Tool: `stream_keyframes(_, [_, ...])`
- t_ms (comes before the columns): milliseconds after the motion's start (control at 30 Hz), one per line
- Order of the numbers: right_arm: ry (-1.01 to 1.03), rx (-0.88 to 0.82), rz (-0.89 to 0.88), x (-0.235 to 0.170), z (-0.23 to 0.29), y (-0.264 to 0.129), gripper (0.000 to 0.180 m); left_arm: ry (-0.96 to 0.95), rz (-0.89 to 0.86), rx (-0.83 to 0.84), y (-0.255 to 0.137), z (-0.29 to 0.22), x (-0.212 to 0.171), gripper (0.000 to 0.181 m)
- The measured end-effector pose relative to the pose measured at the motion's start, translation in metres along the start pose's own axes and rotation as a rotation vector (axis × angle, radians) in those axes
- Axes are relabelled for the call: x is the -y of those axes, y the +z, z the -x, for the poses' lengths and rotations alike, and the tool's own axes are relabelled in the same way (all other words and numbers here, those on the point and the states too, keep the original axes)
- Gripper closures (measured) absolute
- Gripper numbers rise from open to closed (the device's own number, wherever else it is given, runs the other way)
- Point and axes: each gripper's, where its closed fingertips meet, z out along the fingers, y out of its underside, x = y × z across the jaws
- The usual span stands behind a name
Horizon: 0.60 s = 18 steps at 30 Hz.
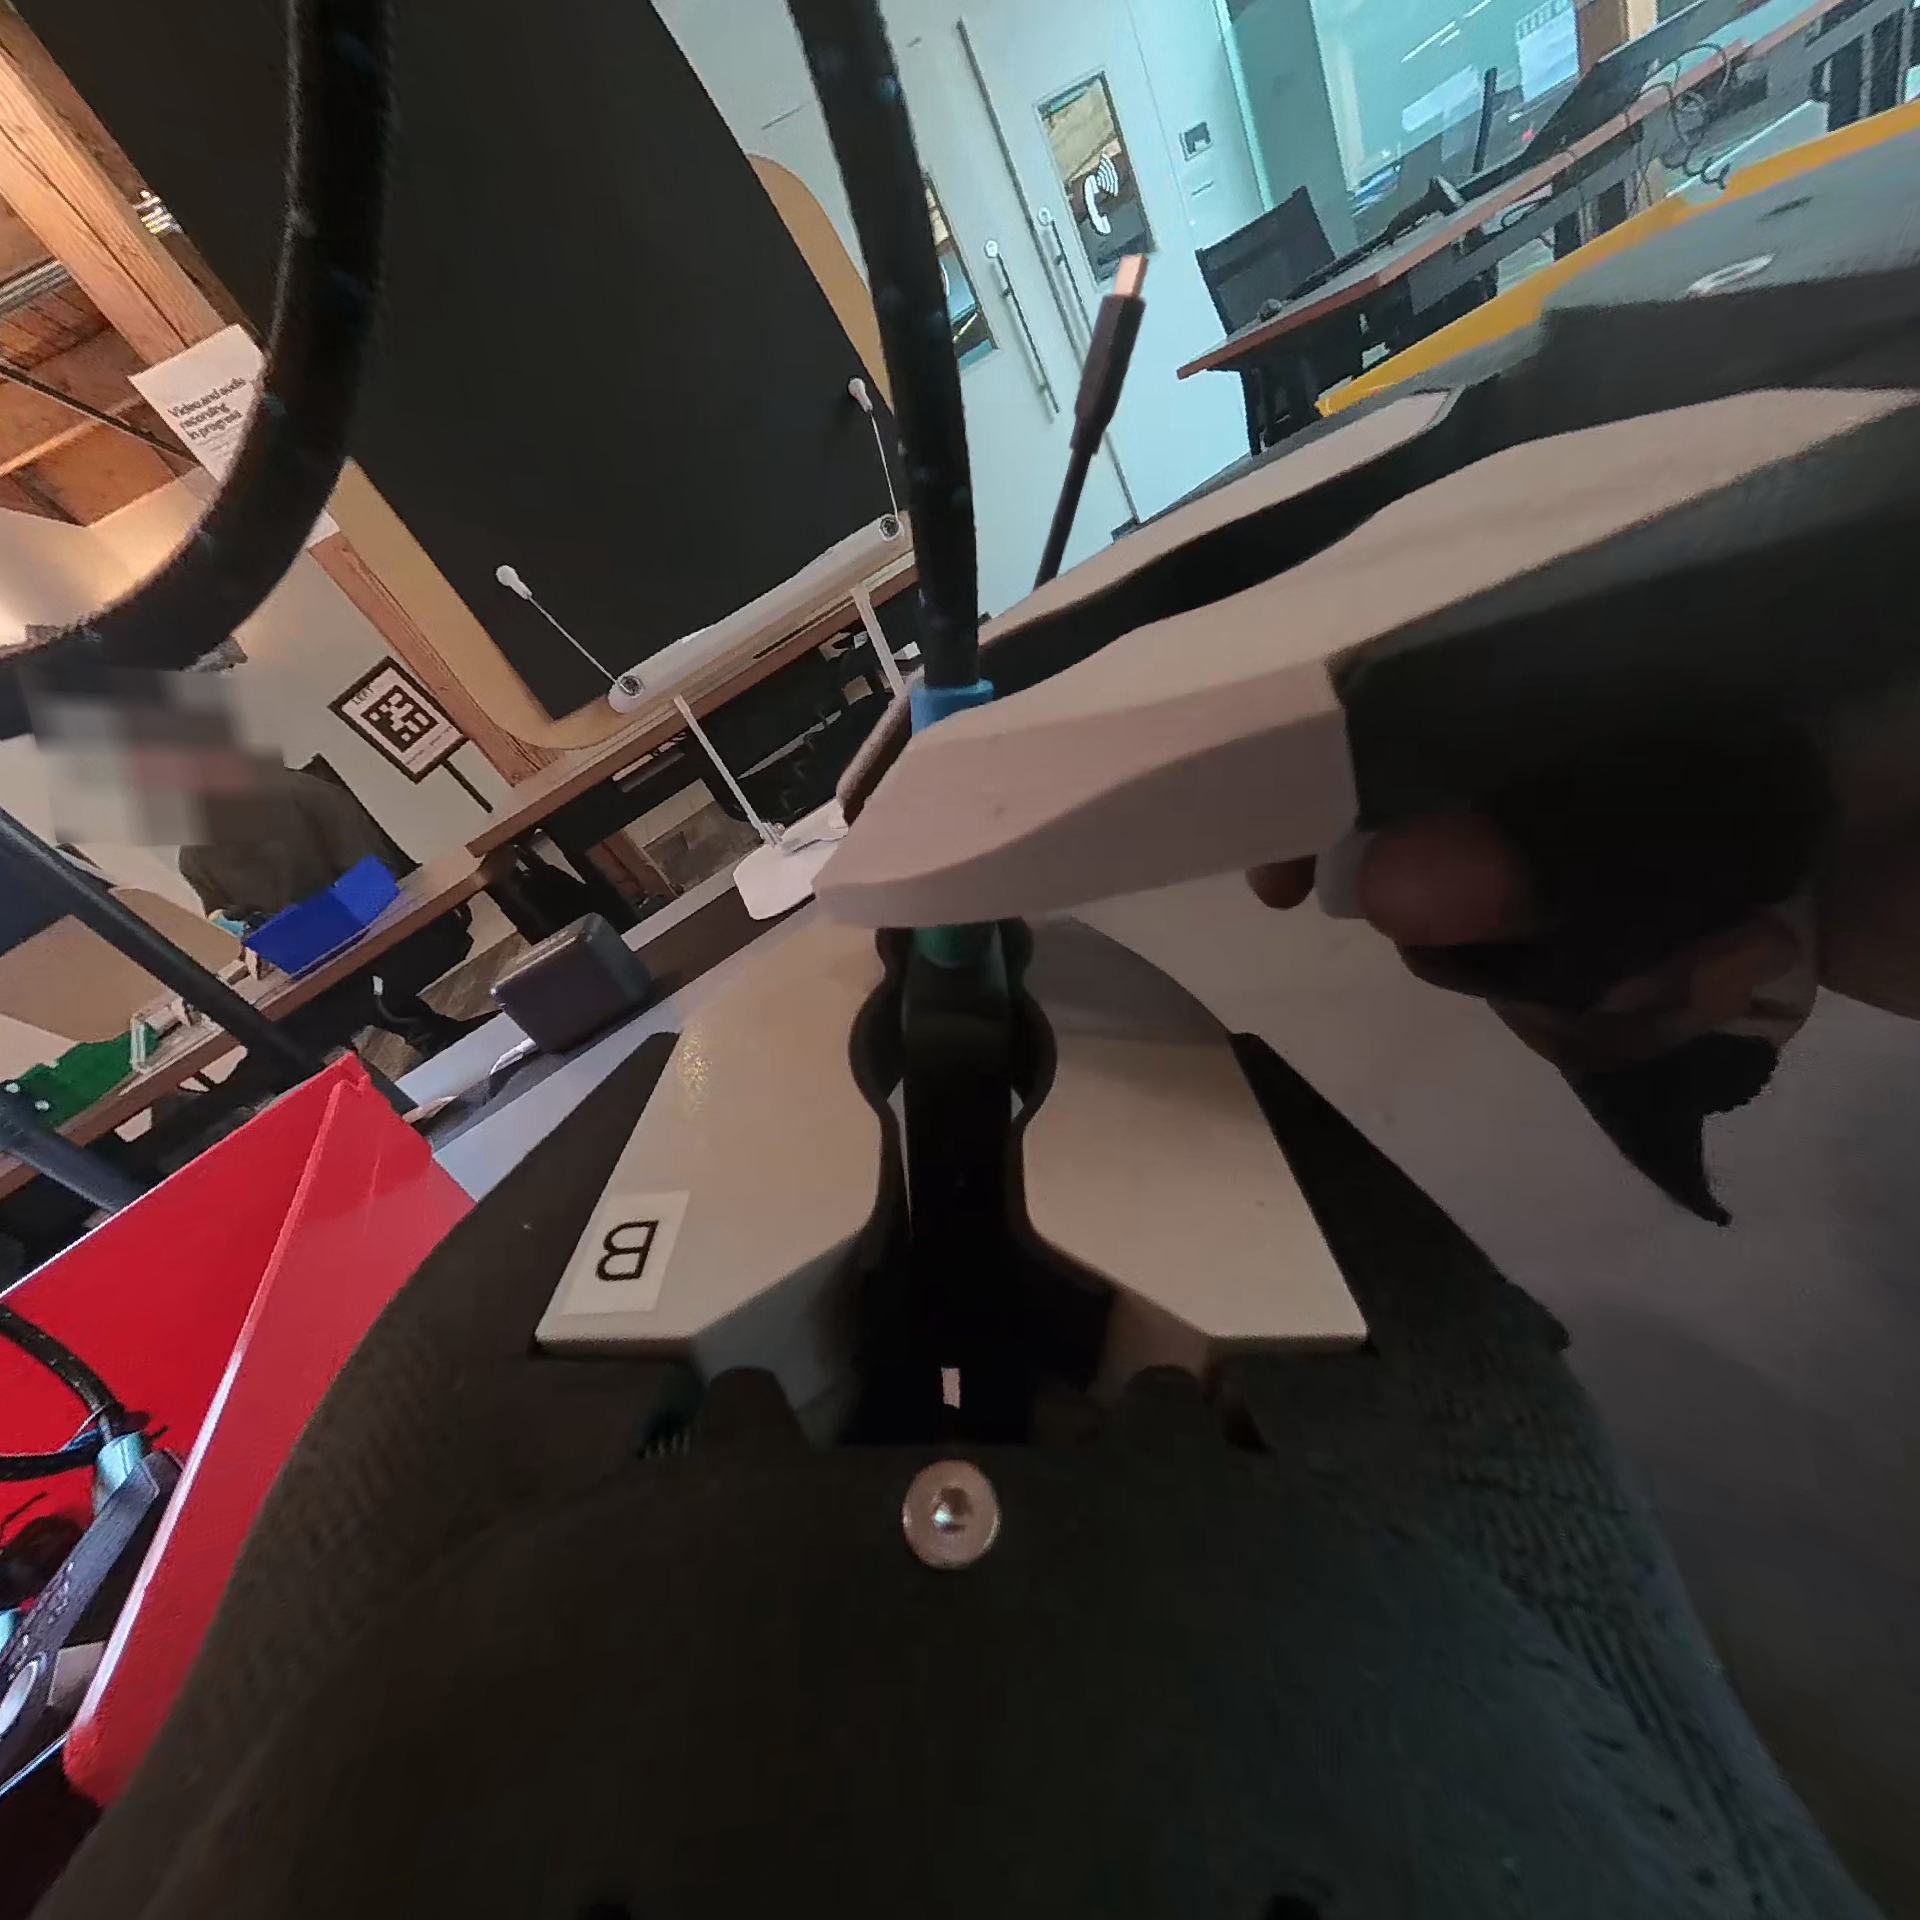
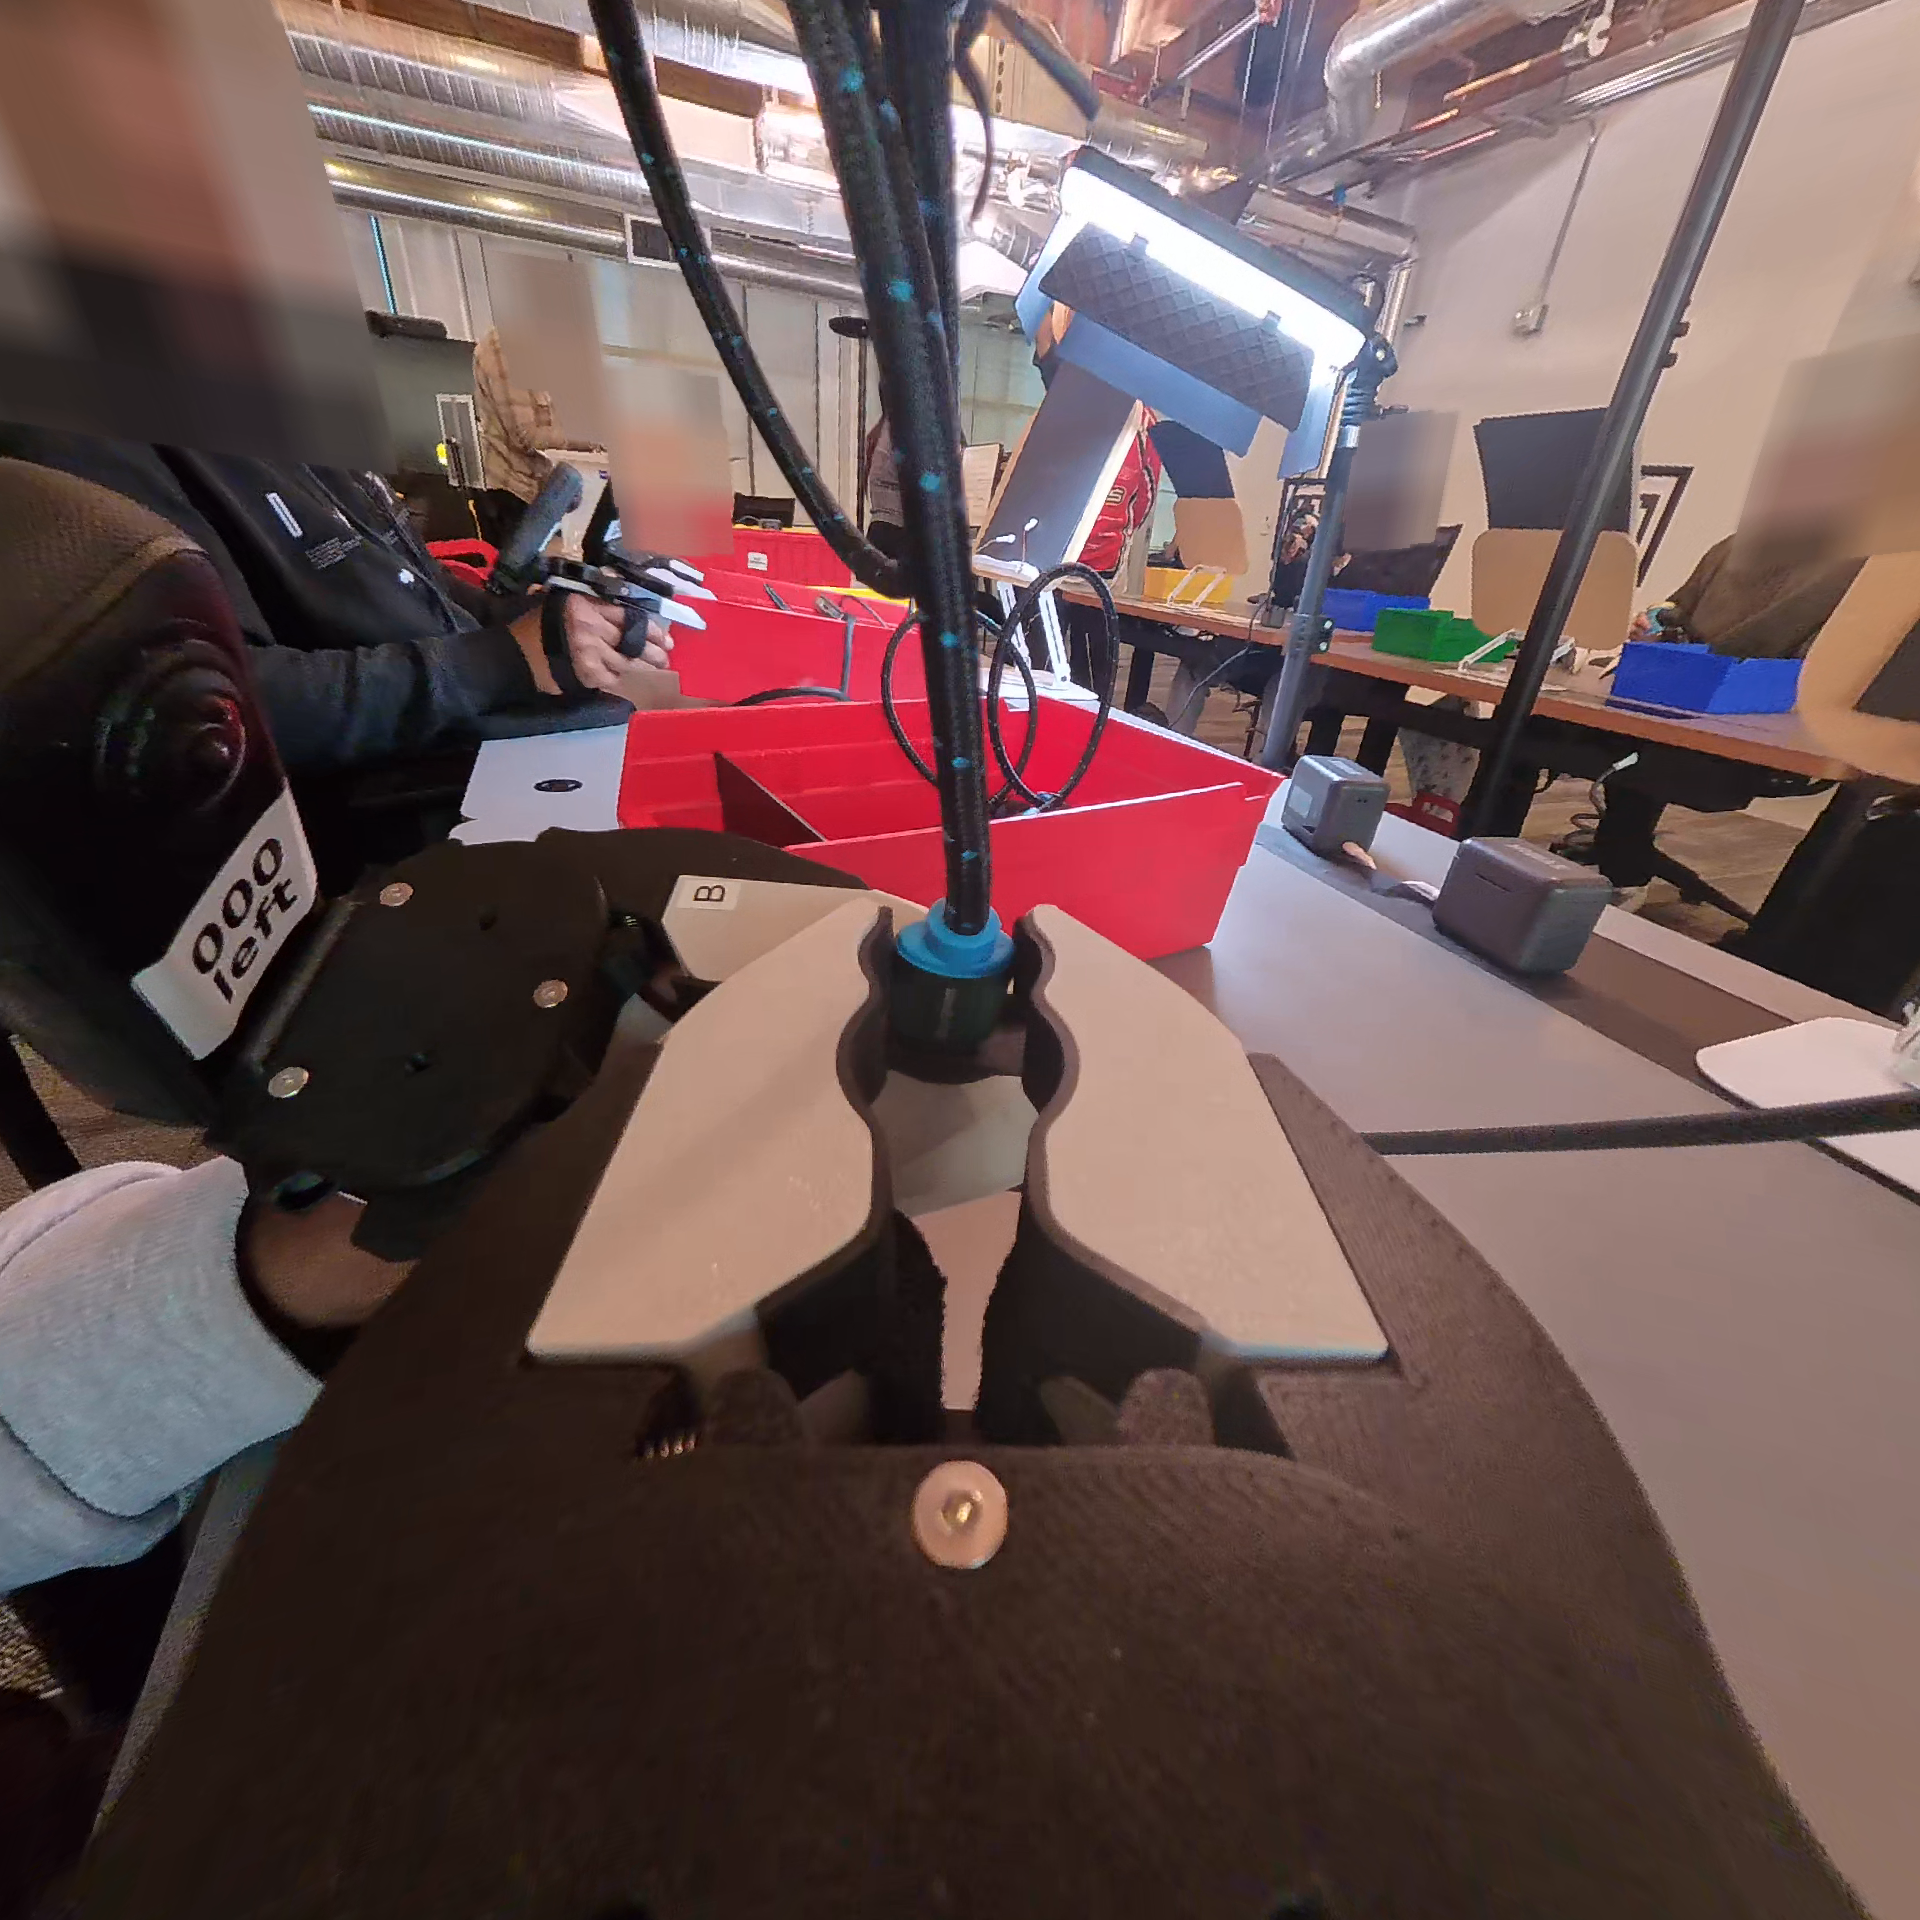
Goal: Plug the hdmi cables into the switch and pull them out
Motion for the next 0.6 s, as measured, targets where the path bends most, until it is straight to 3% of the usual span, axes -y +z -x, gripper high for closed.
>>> stream_keyframes(600, [-0.101, -0.046, -0.027, 0.0072, -0.0025, -0.0057, 0.159, -0.105, -0.013, -0.070, -0.0008, -0.0088, 0.0037, 0.167])
